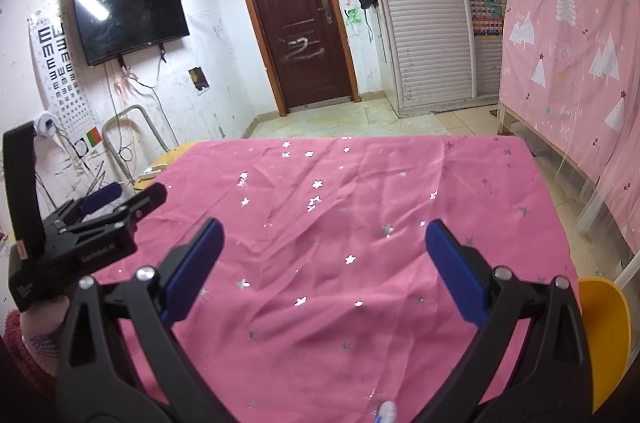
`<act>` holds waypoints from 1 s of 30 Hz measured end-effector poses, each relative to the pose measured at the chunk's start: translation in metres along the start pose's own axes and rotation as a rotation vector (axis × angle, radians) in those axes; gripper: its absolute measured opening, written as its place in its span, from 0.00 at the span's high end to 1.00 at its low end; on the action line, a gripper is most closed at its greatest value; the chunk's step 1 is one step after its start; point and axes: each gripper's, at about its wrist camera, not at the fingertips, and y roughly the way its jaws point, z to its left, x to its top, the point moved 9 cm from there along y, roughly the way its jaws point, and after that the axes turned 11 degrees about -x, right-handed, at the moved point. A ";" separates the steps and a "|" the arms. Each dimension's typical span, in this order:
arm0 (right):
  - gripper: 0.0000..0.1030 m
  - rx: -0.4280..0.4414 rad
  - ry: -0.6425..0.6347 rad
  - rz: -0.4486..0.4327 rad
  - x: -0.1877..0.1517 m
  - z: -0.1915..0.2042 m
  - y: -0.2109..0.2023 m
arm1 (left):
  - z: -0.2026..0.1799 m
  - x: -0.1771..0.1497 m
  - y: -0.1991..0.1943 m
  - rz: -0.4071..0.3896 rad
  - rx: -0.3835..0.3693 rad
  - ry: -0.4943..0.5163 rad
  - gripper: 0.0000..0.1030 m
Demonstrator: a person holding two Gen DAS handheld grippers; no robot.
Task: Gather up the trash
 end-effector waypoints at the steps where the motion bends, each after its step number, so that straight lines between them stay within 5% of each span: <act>1: 0.06 -0.001 0.001 -0.001 0.000 0.000 0.000 | 0.000 -0.001 0.000 0.001 0.000 0.003 0.15; 30: 0.06 0.001 0.003 0.000 -0.001 -0.002 0.001 | 0.001 0.002 -0.005 -0.003 0.024 0.030 0.15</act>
